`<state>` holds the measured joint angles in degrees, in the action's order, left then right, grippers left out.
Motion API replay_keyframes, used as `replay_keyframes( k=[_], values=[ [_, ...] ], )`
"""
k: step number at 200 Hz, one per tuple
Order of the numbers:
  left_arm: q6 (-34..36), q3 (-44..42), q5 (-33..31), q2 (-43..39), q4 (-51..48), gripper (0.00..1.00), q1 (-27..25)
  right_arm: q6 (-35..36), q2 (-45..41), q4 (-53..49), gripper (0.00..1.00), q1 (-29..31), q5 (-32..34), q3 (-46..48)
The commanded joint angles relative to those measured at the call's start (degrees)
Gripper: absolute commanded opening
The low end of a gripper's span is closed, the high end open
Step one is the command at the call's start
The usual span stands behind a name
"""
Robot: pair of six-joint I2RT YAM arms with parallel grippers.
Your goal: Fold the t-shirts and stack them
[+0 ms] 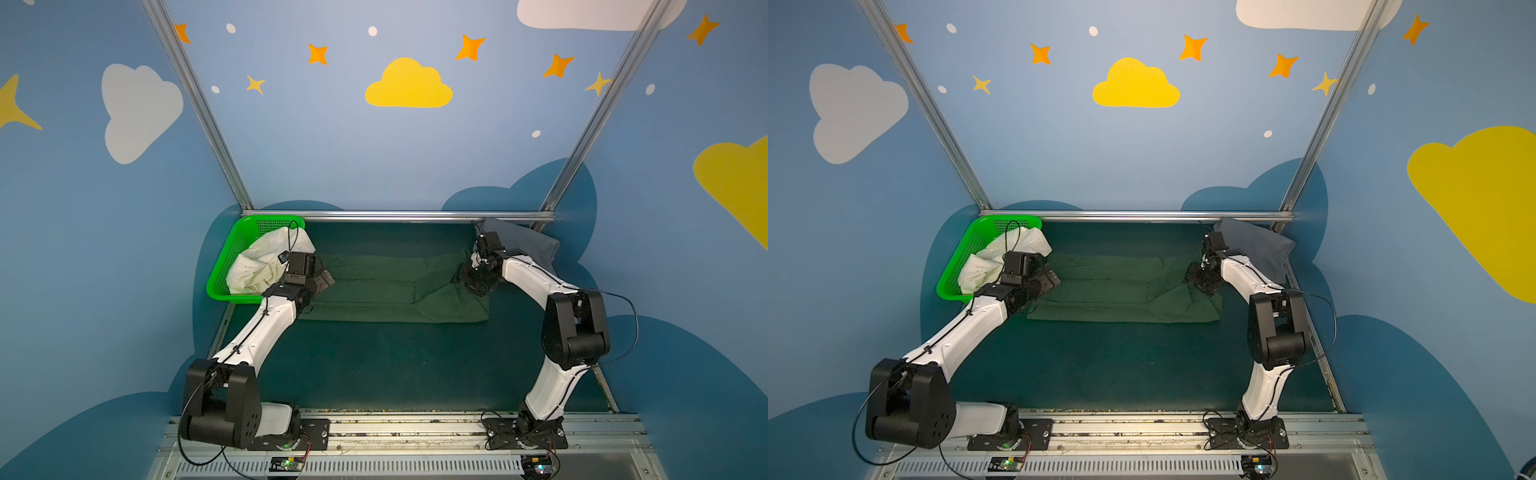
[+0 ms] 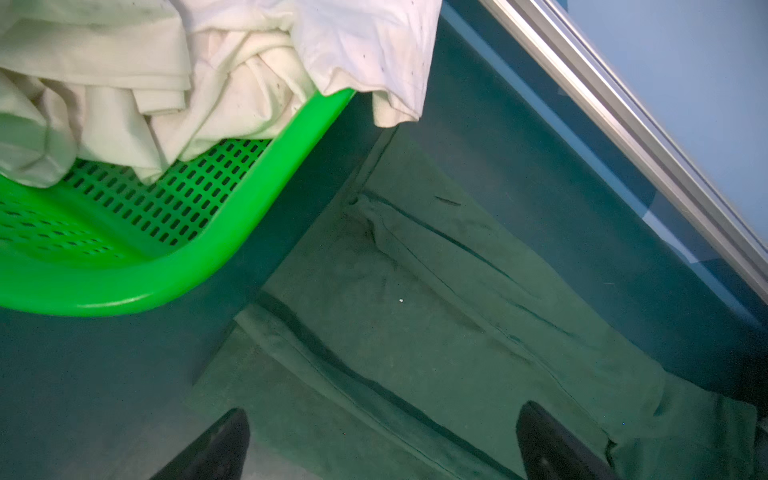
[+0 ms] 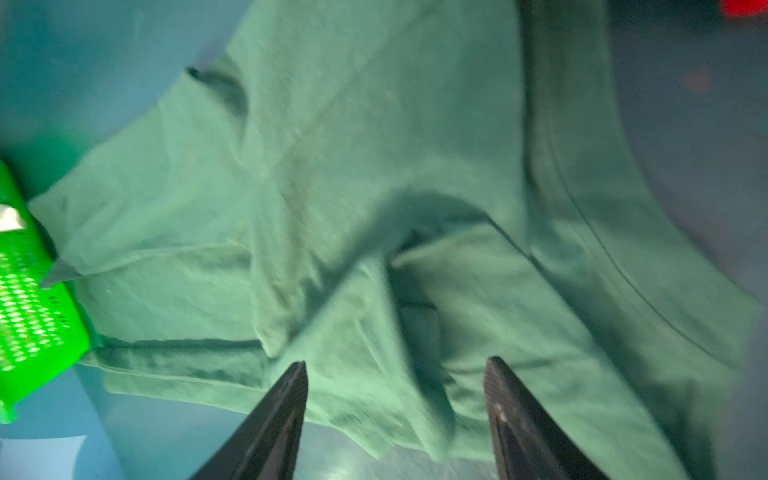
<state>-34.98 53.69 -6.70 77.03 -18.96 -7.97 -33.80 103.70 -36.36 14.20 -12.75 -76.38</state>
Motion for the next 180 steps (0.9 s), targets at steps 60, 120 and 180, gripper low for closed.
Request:
replay_keyframes(
  k=[60,120,180],
  values=[
    [1.2,-1.0,1.5,-2.4,1.5,1.00,-1.7,-3.4,-6.0,4.5,0.44,9.3,-4.9,14.0],
    [1.3,-0.7,2.2,-1.7,1.1,1.00,-1.6,-2.4,3.3,5.4,0.30,12.1,-4.5,6.5],
    [1.1,-0.4,1.4,-1.5,0.6,1.00,-1.6,-1.5,5.5,4.2,0.20,13.0,-3.2,3.2]
  ],
)
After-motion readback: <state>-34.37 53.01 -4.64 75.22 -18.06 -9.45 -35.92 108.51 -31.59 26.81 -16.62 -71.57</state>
